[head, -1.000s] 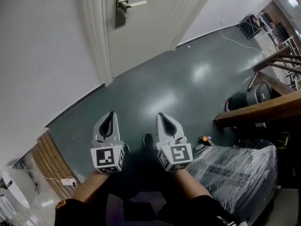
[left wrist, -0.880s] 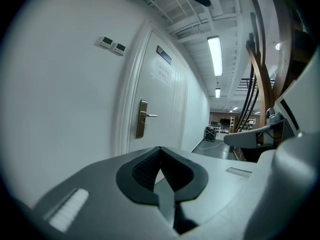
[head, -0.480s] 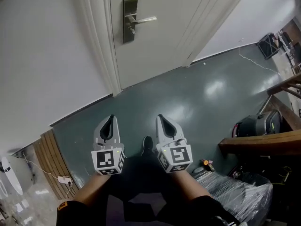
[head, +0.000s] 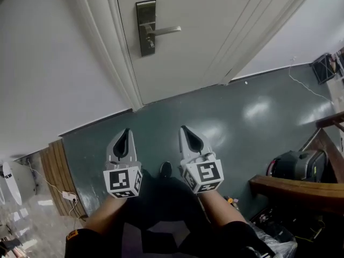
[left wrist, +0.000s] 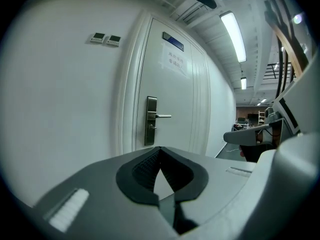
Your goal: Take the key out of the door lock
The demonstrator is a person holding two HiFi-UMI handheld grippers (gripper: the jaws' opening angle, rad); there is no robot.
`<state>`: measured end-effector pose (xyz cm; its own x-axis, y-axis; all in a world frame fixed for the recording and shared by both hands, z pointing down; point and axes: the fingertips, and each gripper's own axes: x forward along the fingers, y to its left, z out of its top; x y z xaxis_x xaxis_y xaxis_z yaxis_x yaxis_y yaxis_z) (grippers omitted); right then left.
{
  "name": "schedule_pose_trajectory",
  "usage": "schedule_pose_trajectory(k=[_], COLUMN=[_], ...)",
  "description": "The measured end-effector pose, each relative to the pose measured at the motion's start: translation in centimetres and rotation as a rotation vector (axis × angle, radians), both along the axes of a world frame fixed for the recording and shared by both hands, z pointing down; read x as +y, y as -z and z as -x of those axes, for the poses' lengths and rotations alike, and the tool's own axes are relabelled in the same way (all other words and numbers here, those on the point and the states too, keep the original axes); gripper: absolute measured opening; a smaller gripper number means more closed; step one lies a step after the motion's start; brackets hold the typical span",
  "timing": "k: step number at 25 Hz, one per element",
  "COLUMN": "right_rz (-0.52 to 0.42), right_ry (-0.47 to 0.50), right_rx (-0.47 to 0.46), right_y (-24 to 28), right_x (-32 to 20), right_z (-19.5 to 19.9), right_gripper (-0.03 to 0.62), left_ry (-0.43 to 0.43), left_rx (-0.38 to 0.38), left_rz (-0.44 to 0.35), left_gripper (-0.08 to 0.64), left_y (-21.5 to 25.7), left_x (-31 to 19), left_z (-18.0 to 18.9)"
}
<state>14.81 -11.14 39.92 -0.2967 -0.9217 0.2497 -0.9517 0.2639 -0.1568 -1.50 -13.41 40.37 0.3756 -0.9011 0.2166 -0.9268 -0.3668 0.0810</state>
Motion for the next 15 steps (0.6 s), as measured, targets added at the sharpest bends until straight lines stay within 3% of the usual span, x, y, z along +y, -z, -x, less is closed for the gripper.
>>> schedule_pose_trajectory(k=[7, 15], right_rz=[0.001, 0.049], right_ry=[0.063, 0.105], right_rx=[-0.013, -0.015], right_y=[0.2, 0.2], right_x=[-6.2, -15.0], right_z=[-0.3, 0.9], right_gripper=[-0.008, -0.008], left_ry=[0.040, 0.010], left_rx=[-0.008, -0.009], left_rz=[-0.005, 0.002], left_gripper=[0.017, 0.018], left_y=[0.2, -0.5], left_x=[-4.4, -12.4], left_z=[-0.6, -1.3])
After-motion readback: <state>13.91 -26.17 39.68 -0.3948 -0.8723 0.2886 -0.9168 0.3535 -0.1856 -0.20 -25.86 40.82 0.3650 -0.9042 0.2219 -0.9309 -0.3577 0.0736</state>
